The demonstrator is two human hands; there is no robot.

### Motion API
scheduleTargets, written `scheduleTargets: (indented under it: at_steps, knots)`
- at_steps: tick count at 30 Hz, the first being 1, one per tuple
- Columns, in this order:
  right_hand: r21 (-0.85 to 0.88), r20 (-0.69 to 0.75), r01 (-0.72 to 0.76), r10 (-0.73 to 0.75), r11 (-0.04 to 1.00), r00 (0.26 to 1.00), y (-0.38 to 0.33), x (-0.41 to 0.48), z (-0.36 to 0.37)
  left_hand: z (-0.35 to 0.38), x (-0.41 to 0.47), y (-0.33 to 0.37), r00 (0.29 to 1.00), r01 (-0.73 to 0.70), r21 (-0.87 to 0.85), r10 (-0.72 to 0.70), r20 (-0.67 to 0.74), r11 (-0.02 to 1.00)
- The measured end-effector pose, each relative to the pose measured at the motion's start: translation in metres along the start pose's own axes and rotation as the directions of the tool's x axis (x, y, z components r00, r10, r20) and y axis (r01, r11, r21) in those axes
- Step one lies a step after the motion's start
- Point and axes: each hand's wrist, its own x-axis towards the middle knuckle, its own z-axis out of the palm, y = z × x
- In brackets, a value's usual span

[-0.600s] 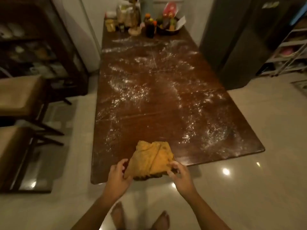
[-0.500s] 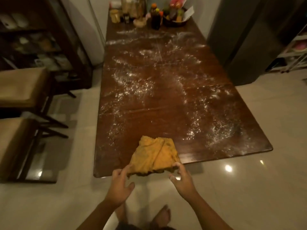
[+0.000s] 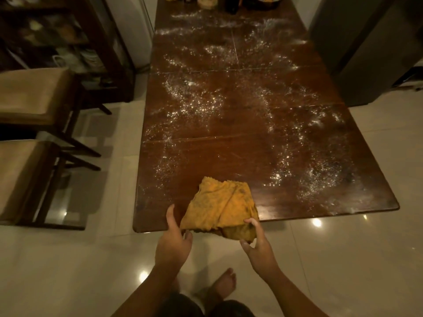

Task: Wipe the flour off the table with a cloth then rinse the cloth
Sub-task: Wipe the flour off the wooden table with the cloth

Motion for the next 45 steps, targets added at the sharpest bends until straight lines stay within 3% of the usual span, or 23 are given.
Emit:
scheduleTargets:
  at_steps: [3,9,14,17,21,23,24,26,27,29,33,37,41,43,45]
  knots:
    - [0.071,0.037,0.008,-0.01,0.997,0.999,-0.001,-0.001,-0.004,0.008,0.0,-0.012,0.993,-0.015,0.007,0.015,0.113,1.0]
    - [0.1,0.066,0.018,-0.024,0.995,0.998,-0.002,-0.004,-0.009,0.013,0.005,-0.017,0.971,-0.054,-0.297,0.12,0.208,0.953]
    - [0.226,0.112,-0.069,0.045,0.972,0.993,-0.008,-0.004,-0.016,0.004,-0.003,-0.003,0.995,-0.043,-0.324,0.071,0.075,0.945]
    - [0.339,0.231,-0.173,0.096,0.925,0.968,-0.021,-0.004,-0.023,-0.003,-0.007,0.008,0.997,-0.053,-0.344,0.069,0.032,0.937]
    - [0.292,0.429,-0.21,0.068,0.933,0.901,-0.032,-0.004,-0.04,-0.019,-0.002,0.028,0.998,-0.056,-0.341,0.047,-0.035,0.938]
    - [0.242,0.493,-0.254,0.107,0.936,0.863,-0.034,-0.002,-0.05,-0.033,0.002,0.042,0.998,0.061,-0.34,-0.059,0.017,0.939]
    - [0.228,0.497,-0.283,0.139,0.931,0.857,-0.034,0.0,-0.055,-0.041,0.007,0.048,0.982,0.185,-0.371,-0.158,0.102,0.91]
    - [0.228,0.457,-0.313,0.182,0.922,0.871,-0.036,0.005,-0.066,-0.055,0.013,0.062,0.891,0.438,-0.462,-0.305,0.335,0.771]
    - [0.205,0.423,-0.293,0.185,0.934,0.887,-0.039,0.007,-0.07,-0.061,0.016,0.068,0.86,0.486,-0.476,-0.305,0.409,0.733]
    - [0.198,0.361,-0.257,0.173,0.946,0.916,-0.047,0.011,-0.079,-0.069,0.024,0.075,0.865,0.449,-0.452,-0.248,0.437,0.771]
    - [0.255,0.277,-0.321,0.249,0.912,0.928,-0.07,0.024,-0.089,-0.074,0.043,0.084,0.909,0.353,-0.438,-0.193,0.369,0.826]
    - [0.231,0.107,-0.266,0.247,0.936,0.963,-0.085,0.048,-0.089,-0.071,0.064,0.098,0.972,0.16,-0.426,-0.066,0.226,0.891]
    - [0.197,-0.056,-0.261,0.276,0.945,0.959,-0.102,0.072,-0.089,-0.066,0.094,0.117,0.984,-0.002,-0.371,0.067,0.163,0.928]
    - [0.005,-0.108,-0.291,0.29,0.957,0.951,-0.114,0.08,-0.092,-0.063,0.112,0.122,0.975,-0.125,-0.181,0.155,0.162,0.976]
    - [-0.391,-0.124,-0.32,0.295,0.863,0.947,-0.13,0.083,-0.094,-0.063,0.123,0.127,0.97,-0.189,0.124,0.166,0.176,0.974]
